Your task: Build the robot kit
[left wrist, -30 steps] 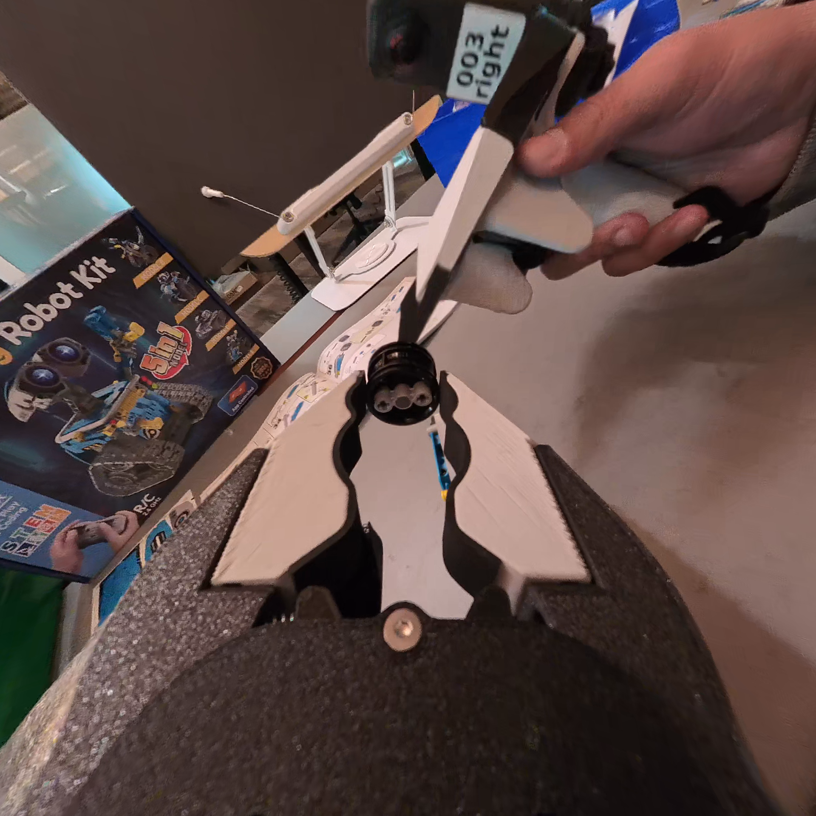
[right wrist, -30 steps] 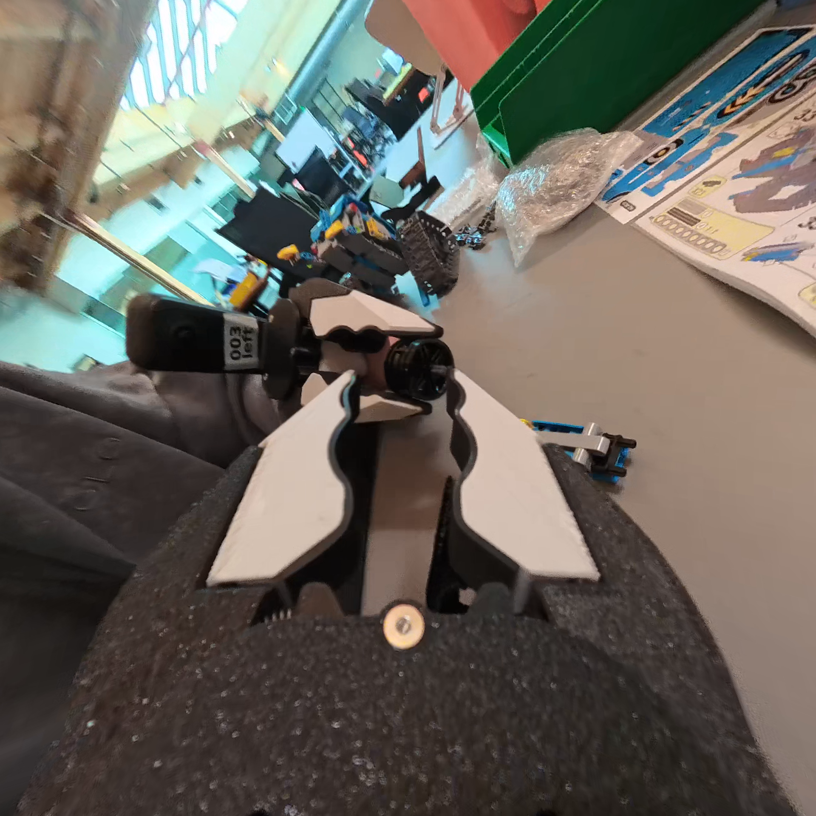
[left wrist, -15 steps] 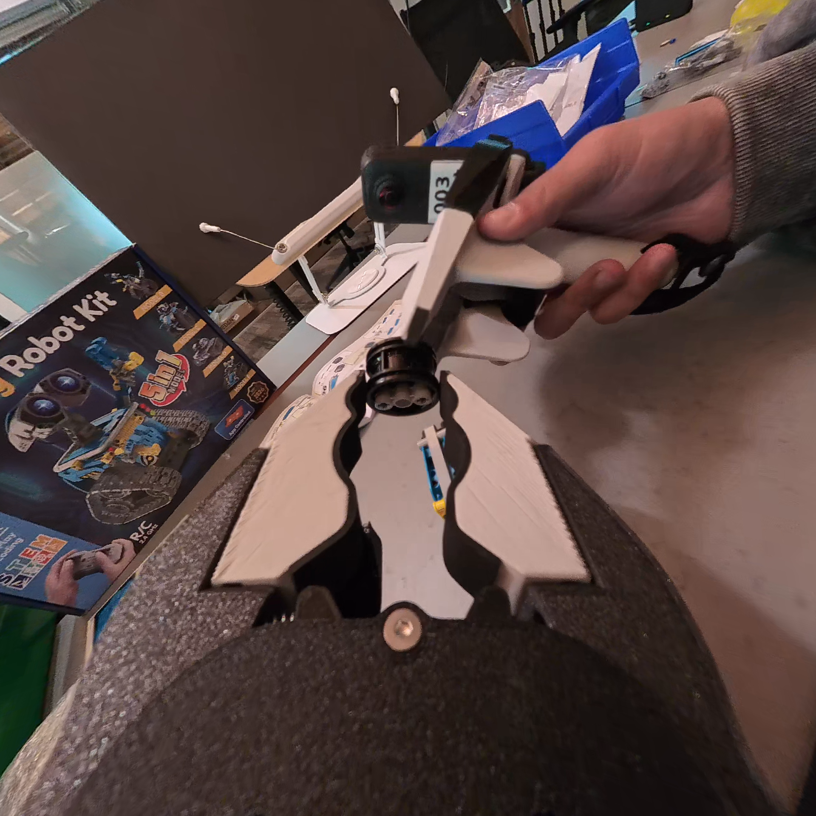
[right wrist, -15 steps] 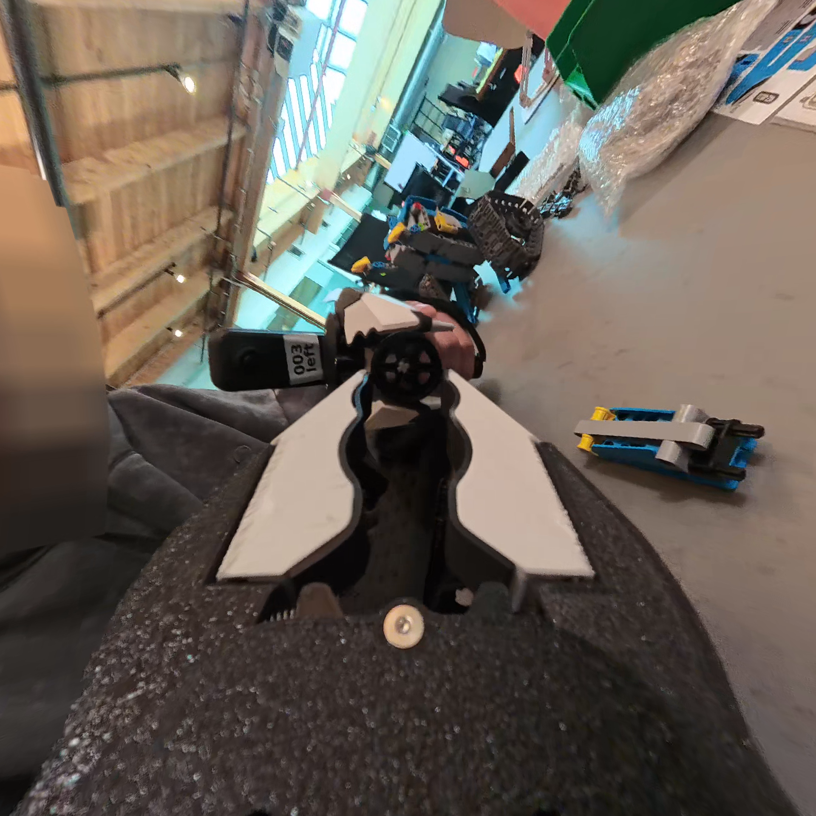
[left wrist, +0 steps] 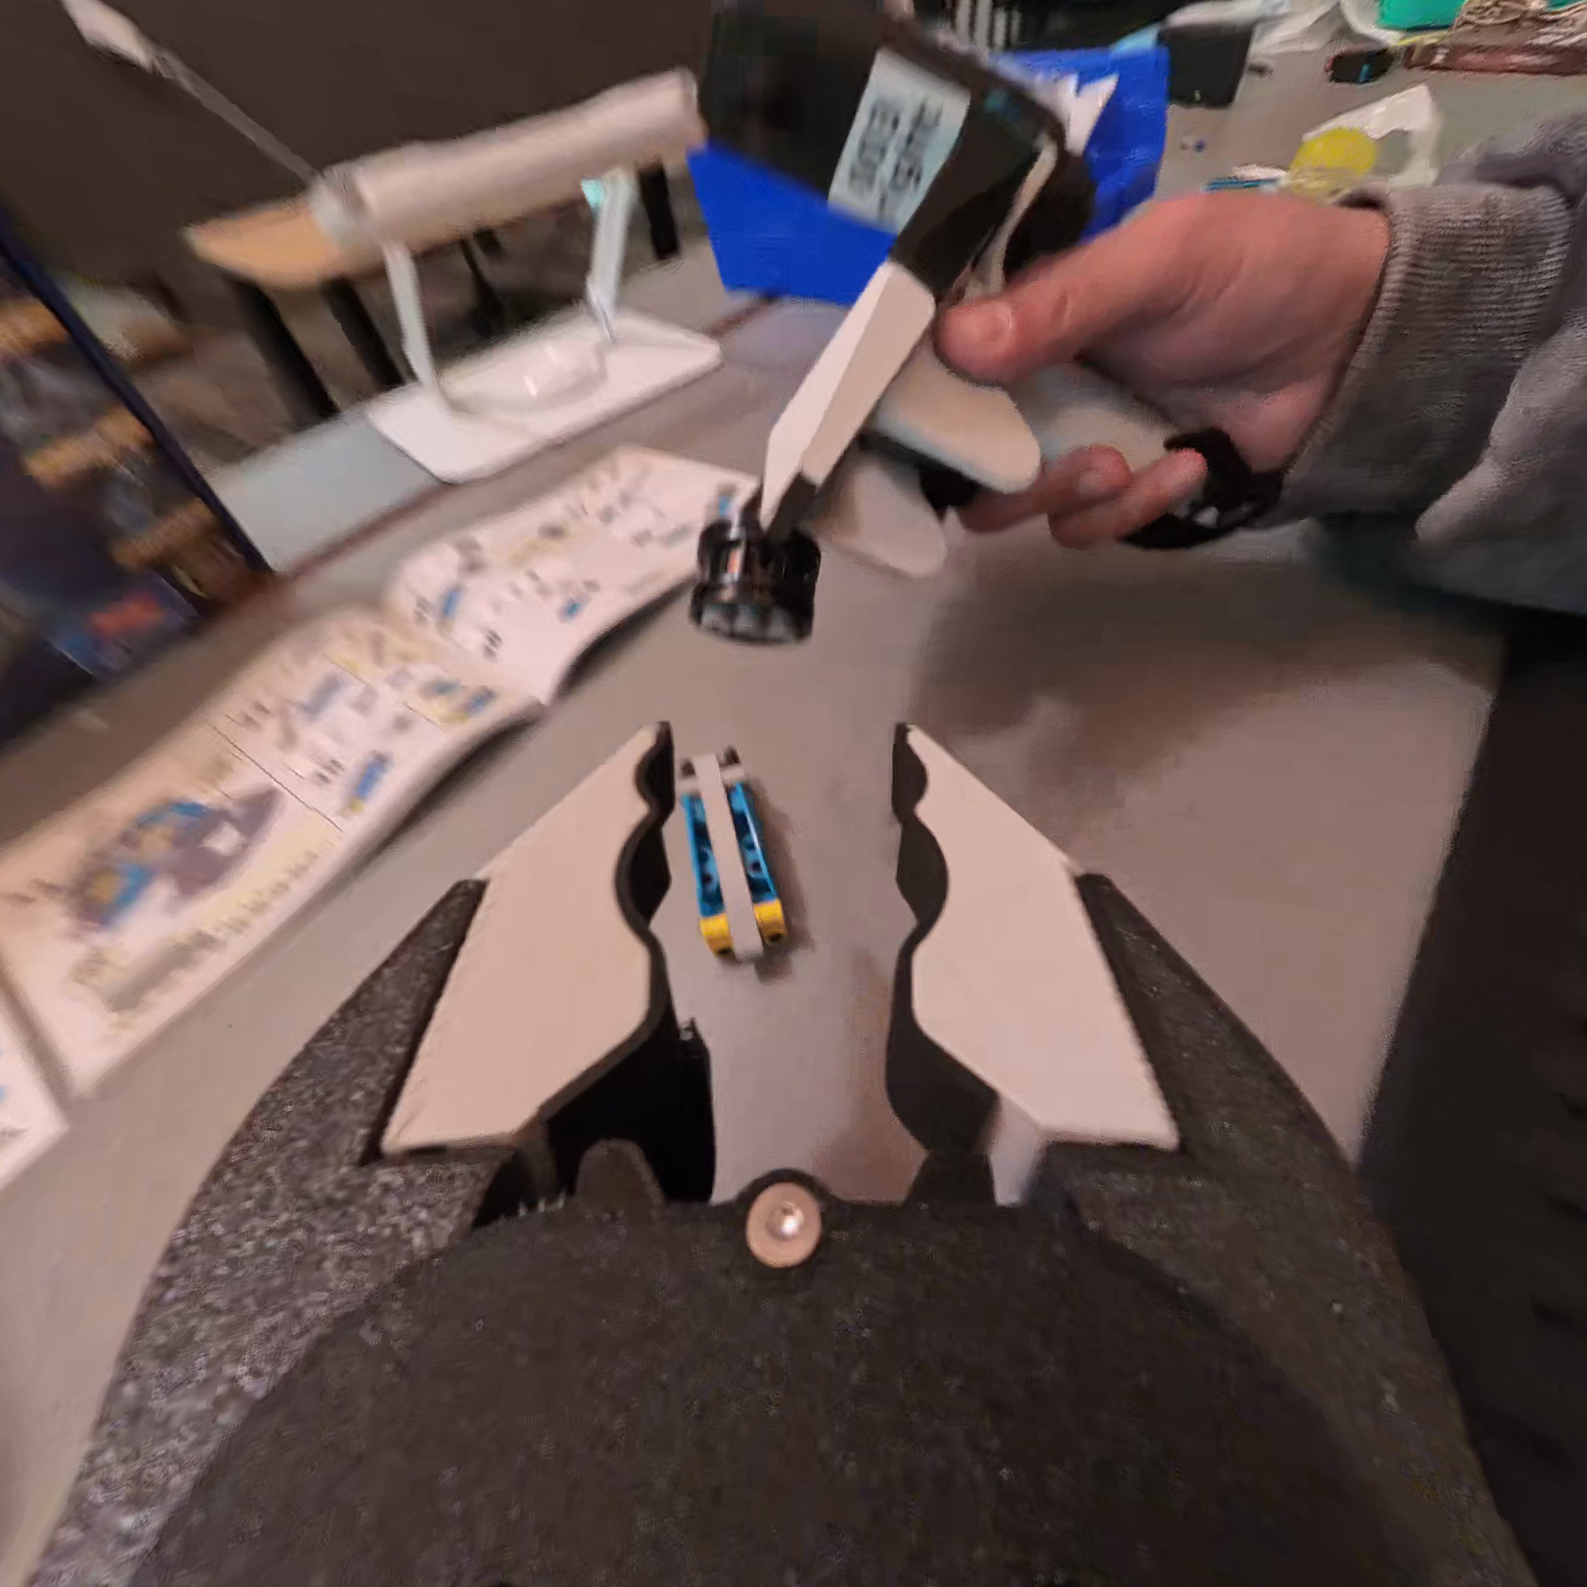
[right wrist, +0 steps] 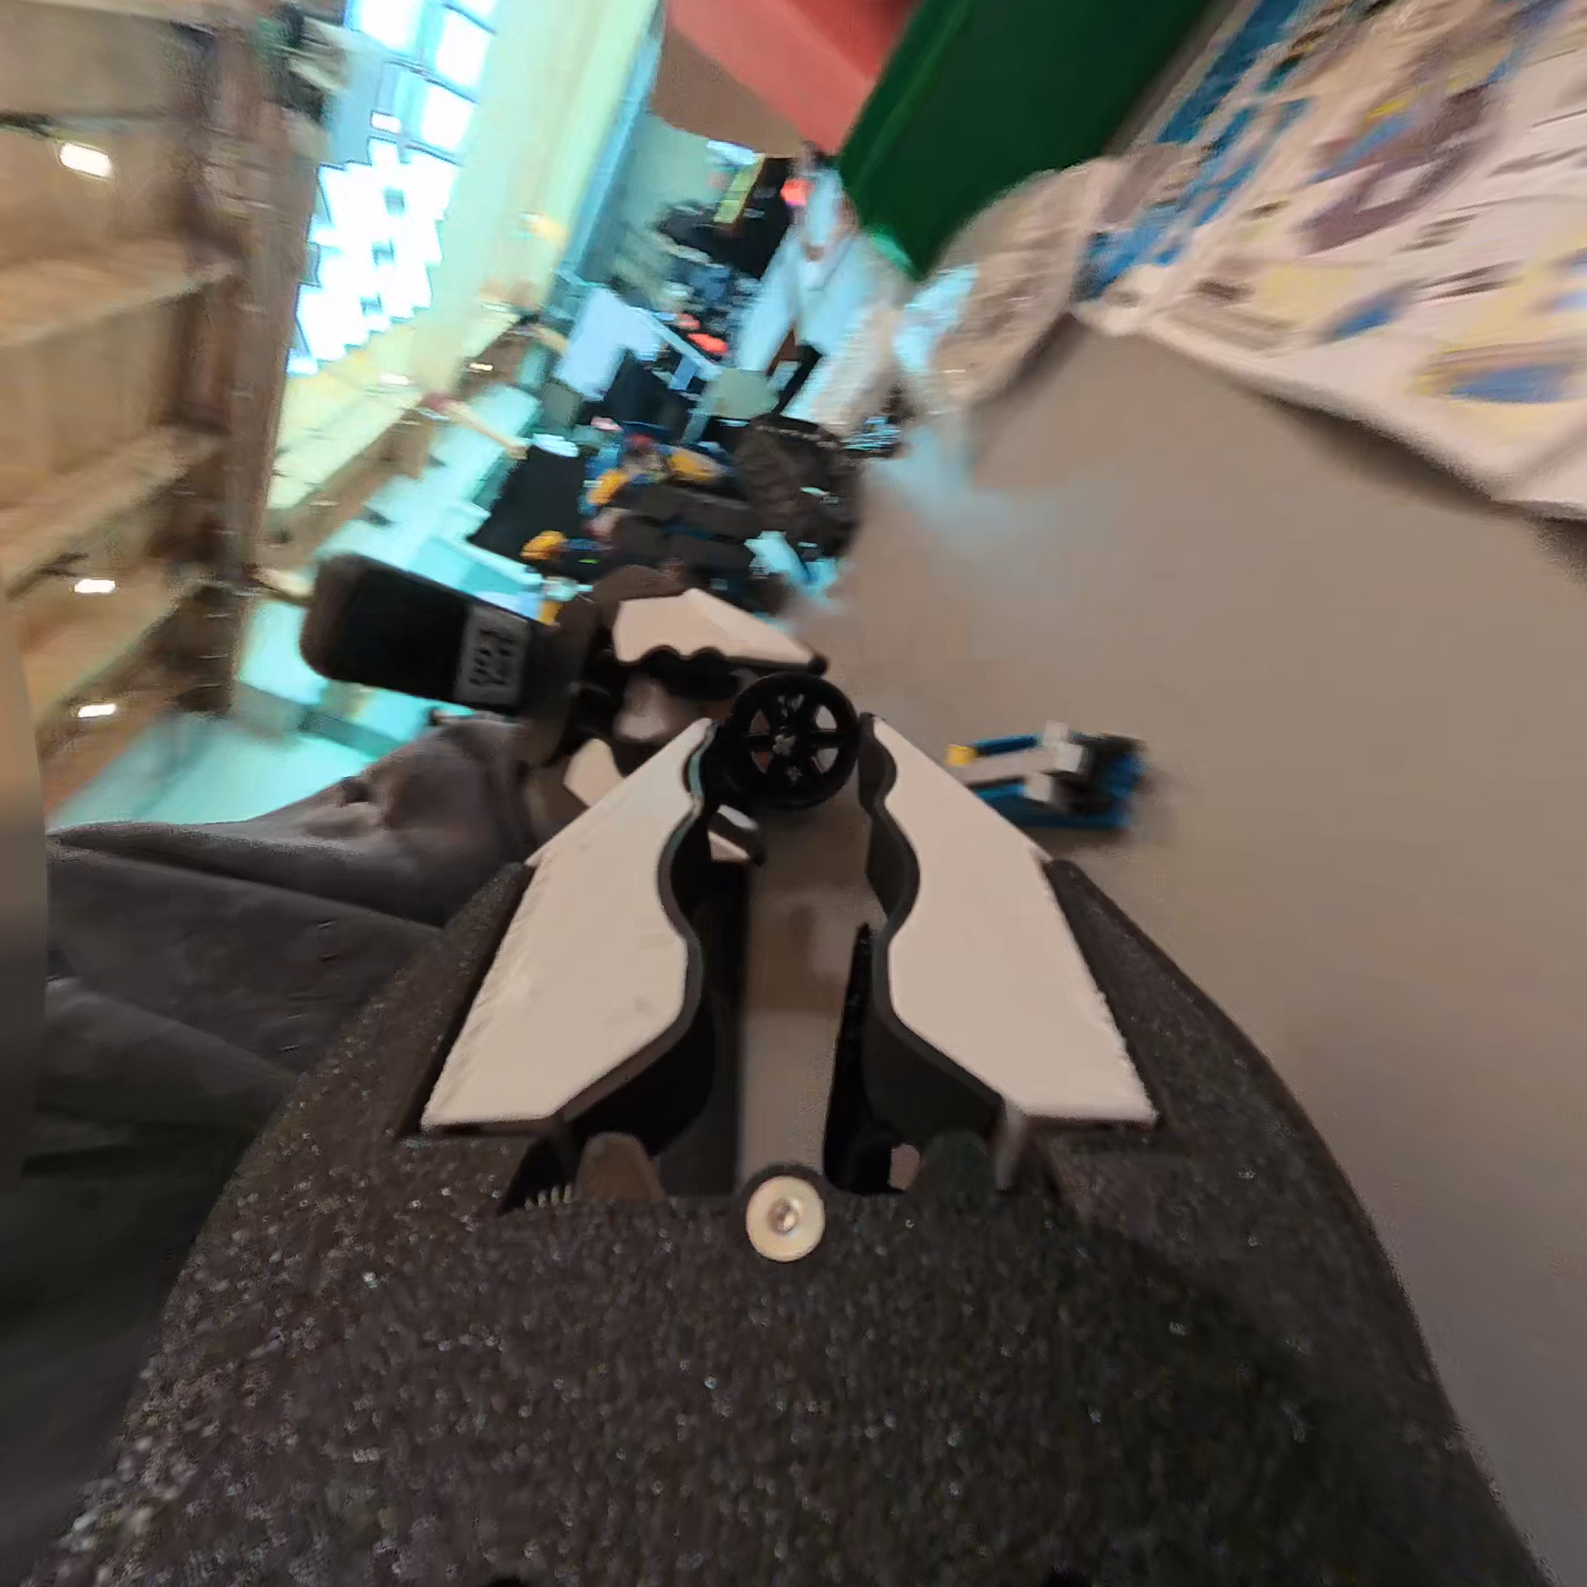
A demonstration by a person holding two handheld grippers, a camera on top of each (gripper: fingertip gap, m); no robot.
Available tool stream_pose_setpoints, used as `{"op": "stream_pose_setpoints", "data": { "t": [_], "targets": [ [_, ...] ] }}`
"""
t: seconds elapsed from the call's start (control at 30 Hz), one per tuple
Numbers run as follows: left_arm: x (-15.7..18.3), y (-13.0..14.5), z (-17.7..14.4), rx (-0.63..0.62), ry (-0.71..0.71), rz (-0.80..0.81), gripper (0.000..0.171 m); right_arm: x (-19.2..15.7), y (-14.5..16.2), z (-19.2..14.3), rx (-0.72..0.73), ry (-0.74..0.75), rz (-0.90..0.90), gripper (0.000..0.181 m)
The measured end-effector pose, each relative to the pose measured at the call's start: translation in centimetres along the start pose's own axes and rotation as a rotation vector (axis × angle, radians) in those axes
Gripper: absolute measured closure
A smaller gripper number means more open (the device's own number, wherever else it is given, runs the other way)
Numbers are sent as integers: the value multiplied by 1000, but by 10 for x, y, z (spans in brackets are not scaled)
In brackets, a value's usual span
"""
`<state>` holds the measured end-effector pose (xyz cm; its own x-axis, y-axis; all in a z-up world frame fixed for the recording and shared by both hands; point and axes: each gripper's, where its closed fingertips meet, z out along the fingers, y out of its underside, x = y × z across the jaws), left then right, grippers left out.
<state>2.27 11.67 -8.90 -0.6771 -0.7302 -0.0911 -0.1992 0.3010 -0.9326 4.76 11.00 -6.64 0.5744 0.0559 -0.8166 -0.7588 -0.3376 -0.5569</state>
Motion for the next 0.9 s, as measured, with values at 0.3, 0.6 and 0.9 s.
{"op": "stream_pose_setpoints", "data": {
  "t": [0.3,0.6,0.9],
  "targets": [
    [-13,50,40,-353,-2,-205,106,41,-10,-36,71,40,152,151],
    [-24,39,33,-300,-107,58,148,17,-13,-33,97,-152,213,150],
    [-12,-8,10,-35,-160,291,147,4,-9,-12,79,-216,126,151]
  ]
}}
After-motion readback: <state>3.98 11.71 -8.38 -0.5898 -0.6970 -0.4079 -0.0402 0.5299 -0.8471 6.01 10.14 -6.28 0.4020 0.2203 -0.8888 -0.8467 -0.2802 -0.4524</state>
